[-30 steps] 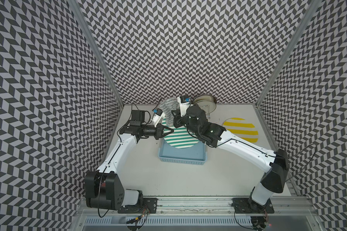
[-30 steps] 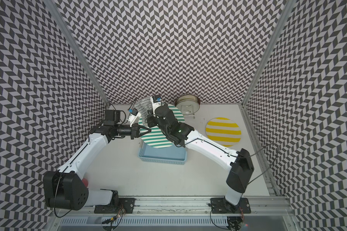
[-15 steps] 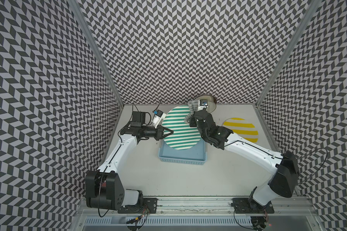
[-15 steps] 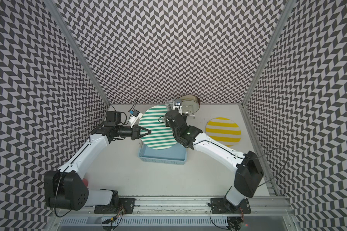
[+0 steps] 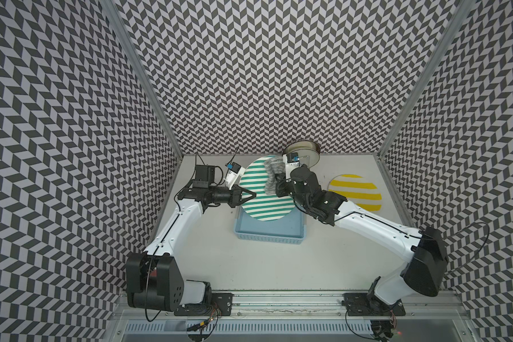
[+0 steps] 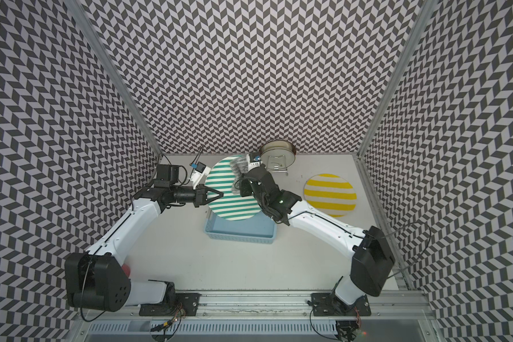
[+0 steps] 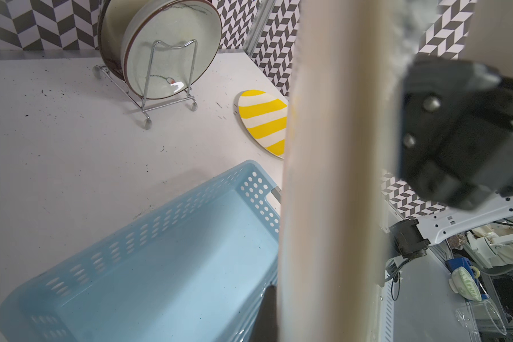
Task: Wipe the wet plate dry
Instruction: Wipe the plate with towel.
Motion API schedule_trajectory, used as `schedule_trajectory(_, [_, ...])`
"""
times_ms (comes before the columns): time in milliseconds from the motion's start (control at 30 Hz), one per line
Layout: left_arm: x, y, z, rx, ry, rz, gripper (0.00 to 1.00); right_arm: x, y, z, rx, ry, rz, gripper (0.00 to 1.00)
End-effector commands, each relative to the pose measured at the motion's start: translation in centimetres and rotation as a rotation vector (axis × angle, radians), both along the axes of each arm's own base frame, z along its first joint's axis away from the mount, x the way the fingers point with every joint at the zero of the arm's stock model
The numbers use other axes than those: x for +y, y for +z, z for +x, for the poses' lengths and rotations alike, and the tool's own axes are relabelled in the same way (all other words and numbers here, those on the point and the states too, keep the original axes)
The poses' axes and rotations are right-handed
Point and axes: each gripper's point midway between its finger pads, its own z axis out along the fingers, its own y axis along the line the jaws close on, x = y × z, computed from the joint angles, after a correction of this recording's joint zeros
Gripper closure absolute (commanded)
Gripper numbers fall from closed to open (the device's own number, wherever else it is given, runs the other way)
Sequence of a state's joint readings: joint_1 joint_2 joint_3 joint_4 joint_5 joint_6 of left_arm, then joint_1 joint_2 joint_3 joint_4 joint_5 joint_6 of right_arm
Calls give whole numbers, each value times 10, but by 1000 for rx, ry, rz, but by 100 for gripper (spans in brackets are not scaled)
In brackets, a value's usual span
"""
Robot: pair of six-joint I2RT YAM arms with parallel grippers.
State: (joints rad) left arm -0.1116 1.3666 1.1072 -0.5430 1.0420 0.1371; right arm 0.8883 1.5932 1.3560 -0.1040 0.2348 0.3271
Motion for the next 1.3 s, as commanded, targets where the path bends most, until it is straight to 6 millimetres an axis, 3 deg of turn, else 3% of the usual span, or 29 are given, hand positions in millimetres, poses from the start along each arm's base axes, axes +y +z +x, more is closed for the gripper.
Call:
schedule_trajectory(0, [-14,39,-21,-150,-130,-100,100,60,5,-34,-26,259,19,100])
schedule_trajectory(133, [-14,39,-21,-153,-129,-100,100,75,-4,-45,-10,316,6,100])
schedule_trajectory(333, [-14,40,-21,-154,-129,-101,100,53,-4,-32,-27,193,-11,100])
schedule_trajectory(500, [-14,42,-22,-159,-129,-105,100,3,-8,-4,-3,9,0,100])
schedule_trajectory(633, [-14,43,-22,-162,-127,-105,100,-50,-21,19,52,-130,18,100])
schedule_trajectory(767, [-14,45,-22,-167,-127,-105,100,-91,-37,28,83,-223,11,100])
schedule_trajectory(867, [-14,45,-22,-167,-126,-106,100,-106,-45,27,79,-253,-16,100])
schedule_trajectory(1000, [-14,45,-21,-164,-124,-108,100,-90,-61,16,120,-147,-45,100])
schedule_trajectory(1067, [-14,45,-21,-167,-124,-107,100,-72,-70,6,133,-74,-56,100])
schedule_trajectory(1267, [-14,45,-21,-171,-121,-106,100,5,-75,-49,81,195,-84,100])
